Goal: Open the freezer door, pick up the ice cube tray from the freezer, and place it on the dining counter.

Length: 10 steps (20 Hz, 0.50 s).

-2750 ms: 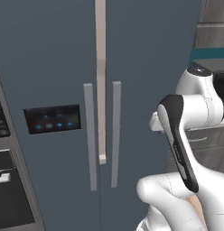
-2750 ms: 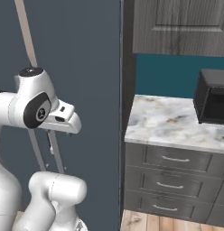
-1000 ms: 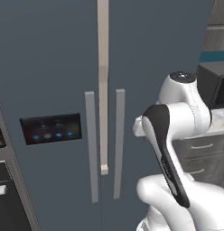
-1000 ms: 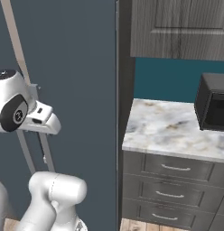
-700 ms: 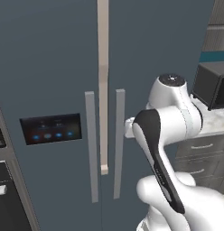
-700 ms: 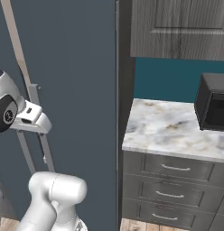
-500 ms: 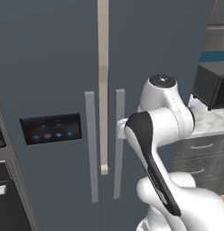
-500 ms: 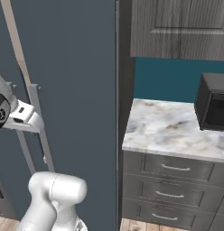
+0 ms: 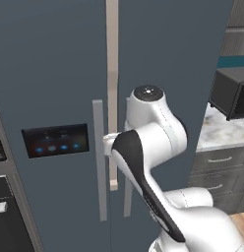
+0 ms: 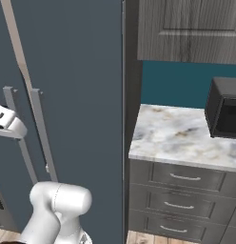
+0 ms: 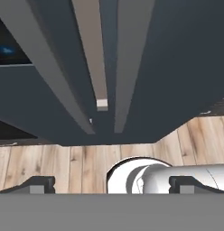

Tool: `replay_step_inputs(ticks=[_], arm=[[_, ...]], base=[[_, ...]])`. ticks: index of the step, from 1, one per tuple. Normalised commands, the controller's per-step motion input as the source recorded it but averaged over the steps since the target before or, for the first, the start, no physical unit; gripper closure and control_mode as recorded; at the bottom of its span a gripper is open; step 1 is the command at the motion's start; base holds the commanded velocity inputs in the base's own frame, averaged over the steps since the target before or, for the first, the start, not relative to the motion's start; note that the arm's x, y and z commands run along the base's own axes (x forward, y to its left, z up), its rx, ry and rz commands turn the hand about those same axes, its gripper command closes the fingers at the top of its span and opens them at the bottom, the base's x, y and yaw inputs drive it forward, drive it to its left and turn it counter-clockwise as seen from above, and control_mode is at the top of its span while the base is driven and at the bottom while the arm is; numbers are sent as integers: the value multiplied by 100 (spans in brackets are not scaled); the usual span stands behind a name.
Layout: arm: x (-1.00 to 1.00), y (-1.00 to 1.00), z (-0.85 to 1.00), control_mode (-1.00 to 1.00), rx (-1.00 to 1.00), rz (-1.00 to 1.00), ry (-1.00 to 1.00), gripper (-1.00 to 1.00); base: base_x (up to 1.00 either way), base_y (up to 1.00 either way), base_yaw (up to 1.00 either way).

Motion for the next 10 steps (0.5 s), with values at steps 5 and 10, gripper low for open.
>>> replay_step_inputs(ticks=[5, 10], arm=[[0, 46, 0, -100, 0, 0, -6, -100], [23, 25, 0, -100, 0, 0, -10, -100]], base=[[0, 0, 0], [0, 0, 0]])
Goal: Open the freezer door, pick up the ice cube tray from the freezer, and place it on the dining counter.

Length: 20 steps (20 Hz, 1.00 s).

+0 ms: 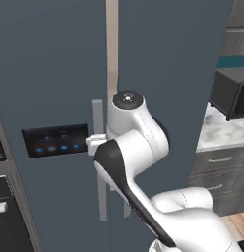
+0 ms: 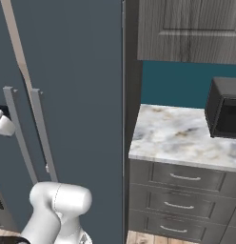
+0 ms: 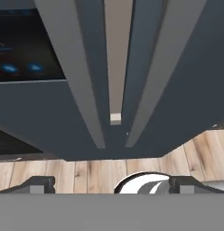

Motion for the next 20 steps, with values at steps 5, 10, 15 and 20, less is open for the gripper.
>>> replay_step_inputs(ticks=[5, 10, 15, 20], arm=[[44, 15, 0, -100, 0, 0, -6, -100], [48, 8, 0, -100, 0, 0, -1, -100], [29, 24, 0, -100, 0, 0, -7, -100], [12, 7, 0, -100, 0, 0, -14, -100]], base=[[0, 0, 0], [0, 0, 0], [0, 0, 0], [0, 0, 0]])
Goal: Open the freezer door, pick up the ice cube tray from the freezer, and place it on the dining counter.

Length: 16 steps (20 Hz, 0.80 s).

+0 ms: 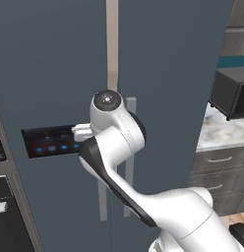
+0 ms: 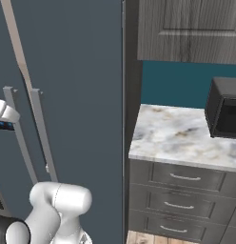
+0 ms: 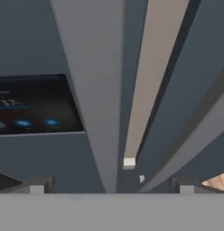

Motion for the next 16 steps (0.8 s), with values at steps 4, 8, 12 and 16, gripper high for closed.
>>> replay_step_inputs(ticks=[4, 8, 12, 16], arm=[[19, 0, 0, -100, 0, 0, -13, -100], [25, 0, 1, -100, 0, 0, -4, -100], [27, 0, 1, -100, 0, 0, -2, -100], [18, 2, 5, -100, 0, 0, 0, -100]], base=[[0, 0, 0], [0, 0, 0], [0, 0, 0], [0, 0, 0]])
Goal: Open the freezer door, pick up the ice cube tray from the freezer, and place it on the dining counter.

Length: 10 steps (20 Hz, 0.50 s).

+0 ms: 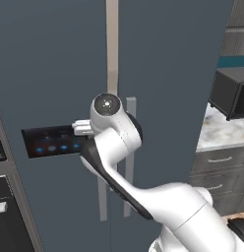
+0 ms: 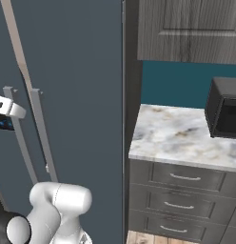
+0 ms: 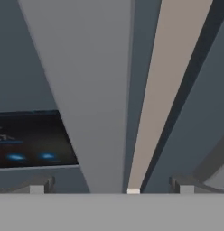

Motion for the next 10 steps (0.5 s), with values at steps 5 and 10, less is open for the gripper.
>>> replay_step_inputs(ticks=[5, 10], arm=[[24, 3, 1, -100, 0, 0, 0, -100], [21, 0, 3, -100, 0, 1, 0, -100]], base=[[0, 0, 0], [0, 0, 0]])
